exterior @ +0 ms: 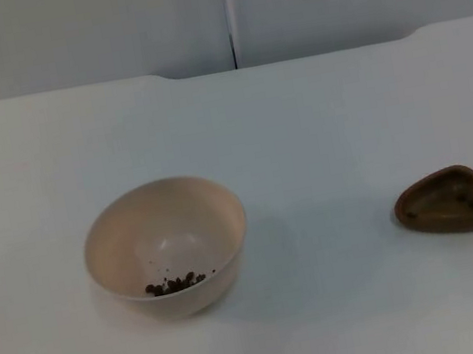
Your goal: Pick up the bowl with the left hand and pour the coffee beans from the cup into the bowl with the right hand.
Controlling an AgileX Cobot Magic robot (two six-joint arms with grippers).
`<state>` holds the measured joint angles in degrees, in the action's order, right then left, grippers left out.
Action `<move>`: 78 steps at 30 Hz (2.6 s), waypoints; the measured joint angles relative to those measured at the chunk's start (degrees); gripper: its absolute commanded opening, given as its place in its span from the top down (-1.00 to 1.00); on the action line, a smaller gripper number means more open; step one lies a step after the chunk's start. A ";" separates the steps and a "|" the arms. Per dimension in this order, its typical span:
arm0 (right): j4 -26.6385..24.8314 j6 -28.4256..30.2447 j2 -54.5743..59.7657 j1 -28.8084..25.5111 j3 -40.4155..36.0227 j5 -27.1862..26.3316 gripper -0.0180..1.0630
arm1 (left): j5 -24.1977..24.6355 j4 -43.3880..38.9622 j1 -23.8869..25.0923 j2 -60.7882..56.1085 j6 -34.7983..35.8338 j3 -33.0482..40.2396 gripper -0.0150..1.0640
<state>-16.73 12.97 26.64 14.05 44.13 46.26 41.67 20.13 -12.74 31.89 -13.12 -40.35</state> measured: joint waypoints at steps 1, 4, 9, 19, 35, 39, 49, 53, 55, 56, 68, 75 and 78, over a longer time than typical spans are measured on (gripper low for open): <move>0.00 0.00 -1.14 0.00 -0.28 0.88 -0.49 | 0.66 -0.16 0.00 -1.23 0.00 0.30 -0.53; 0.00 0.00 -3.29 0.00 -1.33 1.76 -0.49 | 2.68 -0.83 0.00 -3.34 0.00 0.57 -0.53; 0.00 0.00 -8.16 0.00 -5.31 4.28 -0.49 | 6.82 -1.49 0.00 -8.18 0.00 0.66 -0.53; 0.00 0.00 -18.55 0.00 -10.14 5.37 -0.49 | 12.81 -4.54 0.00 -17.16 0.00 0.66 -0.53; 4.17 0.00 -26.42 0.00 -11.36 11.03 -0.49 | 16.69 -7.15 0.00 -28.48 0.00 8.32 -0.53; 4.79 -0.11 -26.42 0.00 -11.36 11.88 -0.49 | 16.69 -7.43 0.00 -31.06 0.00 9.95 -0.53; 7.55 -1.79 -26.42 0.00 -11.87 12.32 -0.49 | 19.31 -11.82 0.00 -31.66 4.65 11.29 -0.53; 7.74 -1.87 -26.42 0.00 -12.93 12.48 -0.49 | 19.87 -13.43 0.00 -31.66 7.09 11.66 -0.53; 7.74 -2.01 -26.42 0.00 -12.93 12.48 -0.49 | 19.87 -14.04 0.00 -31.66 7.95 11.66 -0.53; 7.74 -2.01 -26.42 0.00 -12.93 12.48 -0.49 | 19.87 -14.60 0.00 -31.66 8.73 11.66 -0.53; 8.88 -4.67 -26.42 0.00 -14.21 15.55 -0.48 | 19.87 -15.44 0.00 -31.66 9.97 11.66 -0.53; 14.82 -10.94 -26.42 0.00 -14.47 15.78 -0.48 | 19.87 -15.56 0.00 -31.66 10.10 11.66 -0.53; 15.21 -11.83 -26.42 0.00 -14.47 15.78 -0.48 | 19.97 -15.56 0.00 -31.66 10.10 11.66 -0.53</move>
<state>-1.53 1.14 0.22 14.05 29.65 62.04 61.64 4.57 -12.74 0.23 -3.02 -28.69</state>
